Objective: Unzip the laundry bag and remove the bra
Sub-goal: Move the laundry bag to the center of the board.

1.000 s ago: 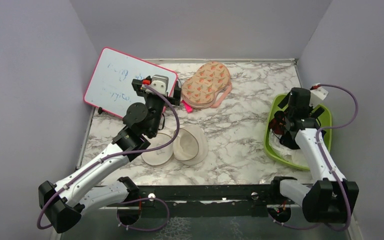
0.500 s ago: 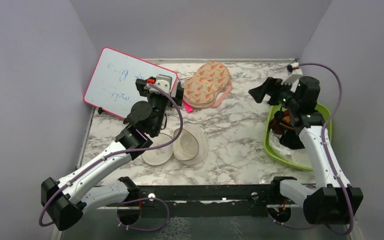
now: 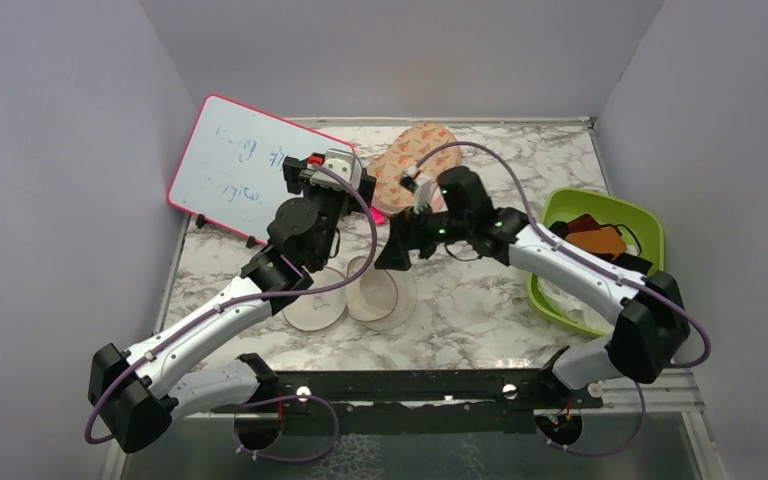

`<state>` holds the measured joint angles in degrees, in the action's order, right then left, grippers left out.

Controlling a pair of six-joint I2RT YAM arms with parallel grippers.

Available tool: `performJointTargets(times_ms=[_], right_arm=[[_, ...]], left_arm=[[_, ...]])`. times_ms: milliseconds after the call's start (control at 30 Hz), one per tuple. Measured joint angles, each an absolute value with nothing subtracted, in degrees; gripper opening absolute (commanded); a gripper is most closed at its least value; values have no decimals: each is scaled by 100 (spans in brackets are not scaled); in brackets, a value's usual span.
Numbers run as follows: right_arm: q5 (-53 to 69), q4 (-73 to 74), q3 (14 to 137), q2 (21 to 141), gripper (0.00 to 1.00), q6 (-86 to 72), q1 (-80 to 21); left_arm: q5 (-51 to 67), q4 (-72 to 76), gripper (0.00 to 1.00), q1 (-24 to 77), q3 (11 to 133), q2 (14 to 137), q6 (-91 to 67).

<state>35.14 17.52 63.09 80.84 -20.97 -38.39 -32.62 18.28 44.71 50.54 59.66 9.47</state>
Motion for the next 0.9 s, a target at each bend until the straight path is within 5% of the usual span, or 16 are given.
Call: performJointTargets(times_ms=[167,433,567,733,900], right_arm=[[1997,2650,7140,8949,97,-2064,-4803],[-27,3844,7710,10038,80,-2051,-5400],[-738,4250,7717,10197,43,-2069,-5577],[-1603,4298,7456,9988,40,-2161,-5599],[-2112,4272,6973,9494,25,-2176,-5352]], left_arm=[[-3264,1791,98,4471,5054,6034,934],[-3312,1793,98,4471,5054,6045,915],[-3315,1793,98,4471,5054,6104,913],[-3315,1793,98,4471,5054,6128,897],[-3315,1791,98,4471,5054,6134,858]])
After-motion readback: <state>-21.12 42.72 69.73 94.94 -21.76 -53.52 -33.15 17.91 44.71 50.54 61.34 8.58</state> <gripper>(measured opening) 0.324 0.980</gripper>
